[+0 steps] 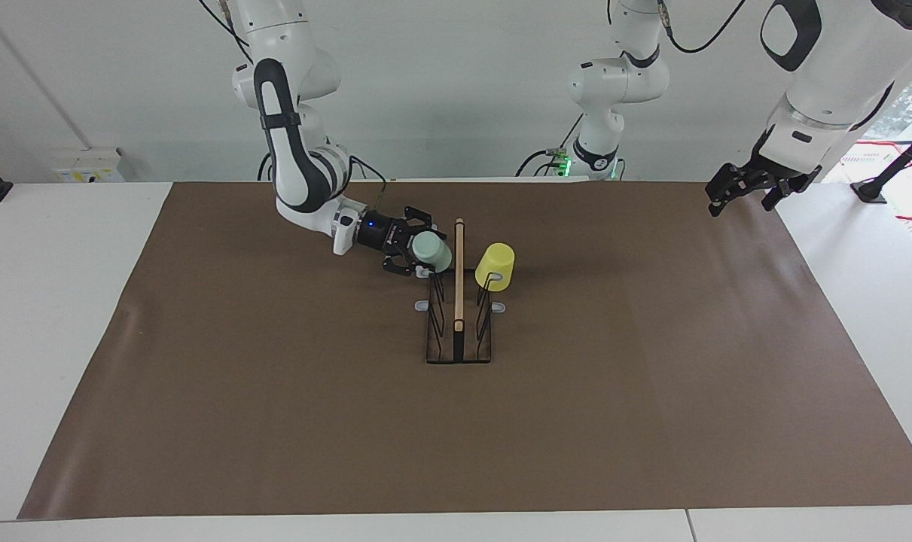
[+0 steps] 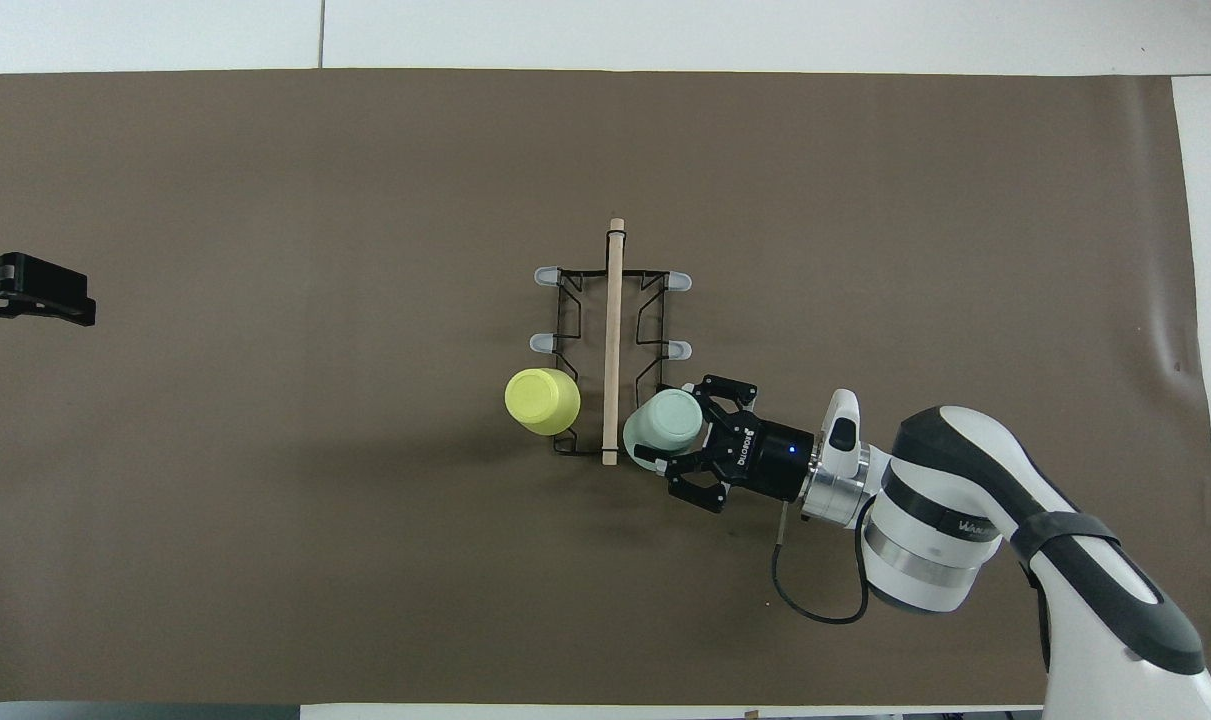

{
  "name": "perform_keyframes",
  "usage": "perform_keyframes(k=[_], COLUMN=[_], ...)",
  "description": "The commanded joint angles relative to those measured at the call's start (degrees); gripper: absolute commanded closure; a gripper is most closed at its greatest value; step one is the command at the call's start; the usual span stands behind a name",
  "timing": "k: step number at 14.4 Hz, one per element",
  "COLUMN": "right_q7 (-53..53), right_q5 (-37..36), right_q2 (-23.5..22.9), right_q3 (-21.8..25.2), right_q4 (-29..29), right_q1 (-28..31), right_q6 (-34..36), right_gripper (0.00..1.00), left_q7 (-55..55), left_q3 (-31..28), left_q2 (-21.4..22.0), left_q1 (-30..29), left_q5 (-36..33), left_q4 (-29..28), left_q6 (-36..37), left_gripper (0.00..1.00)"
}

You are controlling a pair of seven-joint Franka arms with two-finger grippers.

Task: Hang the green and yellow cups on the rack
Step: 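Release the green cup and withdraw the right gripper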

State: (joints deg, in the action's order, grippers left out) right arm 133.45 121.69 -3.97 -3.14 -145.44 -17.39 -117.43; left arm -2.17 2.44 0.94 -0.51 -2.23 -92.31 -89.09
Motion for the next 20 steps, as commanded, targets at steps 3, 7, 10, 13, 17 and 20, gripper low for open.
perform_keyframes(k=[3,7,10,13,17,20], right_q7=[0.7,-10.2,-26.0,-39.1,-61.2,-82.0], right_q5=[-1.0,-21.2,-40.9,-57.8,-78.1,-88.9], right_q2=[1.4,2.7,3.6,3.4,2.7,2.0], right_q3=[-0.3,-0.3,-0.2,-0.1,-0.2,-0.5], right_q4=[-1.4,4.1,10.3,17.8,32.5,39.7], right_q1=[4.5,17.2,28.4,34.1,34.8,32.4], right_q6=[4.0,5.3,10.8,12.8,15.6,17.4], right_gripper=[0.00,0.00,0.00,0.00,0.00,0.00], left_q7=[-0.6,-0.6,-0.6,-0.6,-0.6,-0.6], left_q3=[0.1,0.1,0.1,0.1,0.1,0.1], left_q2=[1.5,1.6,1.5,1.5,1.6,1.6], left_q1=[-0.3,-0.4,-0.4,-0.4,-0.4,-0.4], left_q5=[-0.1,-0.1,-0.2,-0.1,-0.1,-0.1], left_q4=[-1.8,-1.8,-1.8,-1.8,-1.8,-1.8], left_q6=[-0.5,-0.5,-0.5,-0.6,-0.5,-0.5], left_gripper=[0.00,0.00,0.00,0.00,0.00,0.00])
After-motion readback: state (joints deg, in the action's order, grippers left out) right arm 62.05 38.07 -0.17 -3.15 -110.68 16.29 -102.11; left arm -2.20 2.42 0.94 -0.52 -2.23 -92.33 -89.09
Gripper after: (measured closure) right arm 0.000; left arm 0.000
